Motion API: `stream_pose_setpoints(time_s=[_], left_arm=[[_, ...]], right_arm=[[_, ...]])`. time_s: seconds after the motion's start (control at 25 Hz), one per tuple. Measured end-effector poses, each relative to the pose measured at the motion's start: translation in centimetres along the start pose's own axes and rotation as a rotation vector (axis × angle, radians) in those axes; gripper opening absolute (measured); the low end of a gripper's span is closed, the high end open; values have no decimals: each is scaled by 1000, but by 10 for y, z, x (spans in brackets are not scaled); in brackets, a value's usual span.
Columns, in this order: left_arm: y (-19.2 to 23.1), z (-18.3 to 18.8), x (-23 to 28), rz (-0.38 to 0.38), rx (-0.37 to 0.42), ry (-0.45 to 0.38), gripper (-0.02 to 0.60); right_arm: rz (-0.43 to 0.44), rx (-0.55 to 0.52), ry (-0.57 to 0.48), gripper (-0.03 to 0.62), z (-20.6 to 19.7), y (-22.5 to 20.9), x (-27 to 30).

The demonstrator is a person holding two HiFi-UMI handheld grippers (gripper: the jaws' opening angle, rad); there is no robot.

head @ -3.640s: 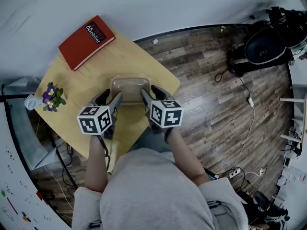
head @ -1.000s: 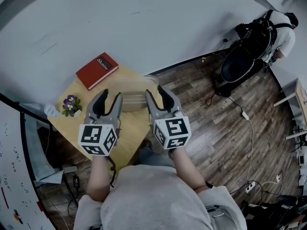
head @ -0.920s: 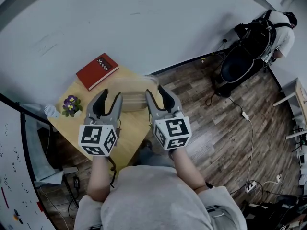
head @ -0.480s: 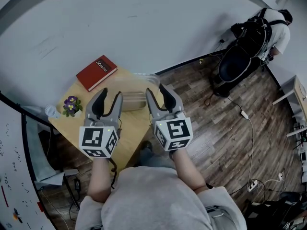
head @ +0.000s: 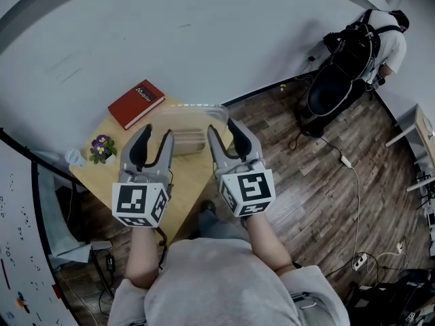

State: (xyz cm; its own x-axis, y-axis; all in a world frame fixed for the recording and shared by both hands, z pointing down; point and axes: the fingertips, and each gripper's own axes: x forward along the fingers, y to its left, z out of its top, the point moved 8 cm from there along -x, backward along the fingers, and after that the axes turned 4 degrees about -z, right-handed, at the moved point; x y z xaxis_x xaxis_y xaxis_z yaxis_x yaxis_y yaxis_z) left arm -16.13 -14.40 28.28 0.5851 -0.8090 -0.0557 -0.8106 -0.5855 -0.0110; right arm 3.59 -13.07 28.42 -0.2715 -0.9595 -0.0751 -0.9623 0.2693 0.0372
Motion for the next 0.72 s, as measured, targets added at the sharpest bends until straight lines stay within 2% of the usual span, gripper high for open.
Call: stream_pose_setpoints(time_s=[0.72], left_arm=[[-16, 11, -16, -12, 22, -41, 183]], right_arm=[[-28, -27, -51, 160, 12, 5, -24]])
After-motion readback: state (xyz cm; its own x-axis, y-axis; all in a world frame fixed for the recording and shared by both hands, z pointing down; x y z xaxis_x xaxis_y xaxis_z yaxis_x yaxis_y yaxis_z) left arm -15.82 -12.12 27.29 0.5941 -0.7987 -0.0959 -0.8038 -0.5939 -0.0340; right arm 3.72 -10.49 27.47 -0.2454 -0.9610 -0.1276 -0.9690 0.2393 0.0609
